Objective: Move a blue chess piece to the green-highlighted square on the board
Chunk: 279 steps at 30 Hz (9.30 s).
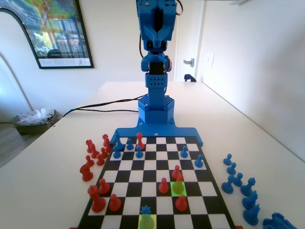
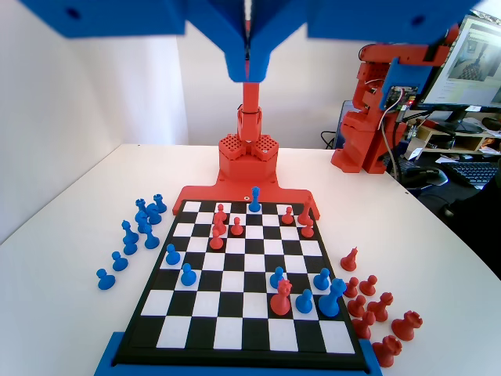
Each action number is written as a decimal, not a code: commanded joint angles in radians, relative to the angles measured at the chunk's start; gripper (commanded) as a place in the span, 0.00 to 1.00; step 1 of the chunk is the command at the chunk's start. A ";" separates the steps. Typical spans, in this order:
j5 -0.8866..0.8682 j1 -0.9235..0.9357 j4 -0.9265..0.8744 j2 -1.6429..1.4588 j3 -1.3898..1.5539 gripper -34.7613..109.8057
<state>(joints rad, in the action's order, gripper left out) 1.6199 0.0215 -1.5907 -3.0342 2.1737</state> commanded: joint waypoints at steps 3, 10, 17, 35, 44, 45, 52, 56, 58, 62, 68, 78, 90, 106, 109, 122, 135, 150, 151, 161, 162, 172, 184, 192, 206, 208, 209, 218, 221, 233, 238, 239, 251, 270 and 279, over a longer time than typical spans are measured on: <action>0.008 0.008 0.017 -0.020 0.002 0.25; 0.008 0.008 0.017 -0.020 0.002 0.25; 0.008 0.008 0.017 -0.020 0.002 0.25; 0.008 -0.002 0.015 -0.020 0.002 0.25; 0.008 -0.006 0.014 -0.020 0.000 0.25; 0.005 -0.006 0.014 -0.018 -0.002 0.25; -0.058 -0.040 0.037 0.103 -0.103 0.25; -0.107 -0.051 0.018 0.235 -0.225 0.25; -0.149 -0.061 0.021 0.304 -0.270 0.25; -0.242 -0.078 0.029 0.456 -0.333 0.25; -0.336 -0.078 0.023 0.730 -0.448 0.25; -0.457 -0.054 0.160 1.032 -0.428 0.25; -0.606 -0.080 0.261 1.289 -0.476 0.25; -0.696 -0.104 0.439 1.578 -0.526 0.27; -0.698 -0.104 0.474 1.632 -0.545 0.29; -0.723 -0.133 0.595 1.664 -0.480 0.31; -0.732 -0.156 0.653 1.746 -0.442 0.31; -0.727 -0.153 0.703 1.786 -0.422 0.31; -0.726 -0.152 0.704 1.790 -0.425 0.31; -0.718 -0.140 0.724 1.830 -0.446 0.30; -0.718 -0.138 0.726 1.832 -0.448 0.30; -0.716 -0.143 0.735 1.833 -0.451 0.28; -0.707 -0.138 0.742 1.825 -0.465 0.25; -0.721 -0.141 0.657 1.661 -0.474 0.25; -0.655 0.029 0.506 1.238 -0.325 0.25; -0.614 0.097 0.492 1.183 -0.275 0.25; -0.591 0.130 0.491 1.160 -0.249 0.25; -0.456 0.400 0.446 1.108 -0.153 0.25; -0.419 0.486 0.439 1.094 -0.130 0.25; -0.212 0.767 0.454 1.144 -0.043 0.25; -0.179 0.815 0.485 1.232 -0.064 0.25; -0.178 0.822 0.494 1.236 -0.064 0.25; -0.075 0.943 0.630 1.249 0.031 0.25; -0.015 0.996 0.980 1.433 0.179 0.25; -0.003 0.977 1.092 1.520 0.204 0.25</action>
<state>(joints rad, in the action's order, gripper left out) 1.6015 1.0002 -0.5292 -1.4972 2.3639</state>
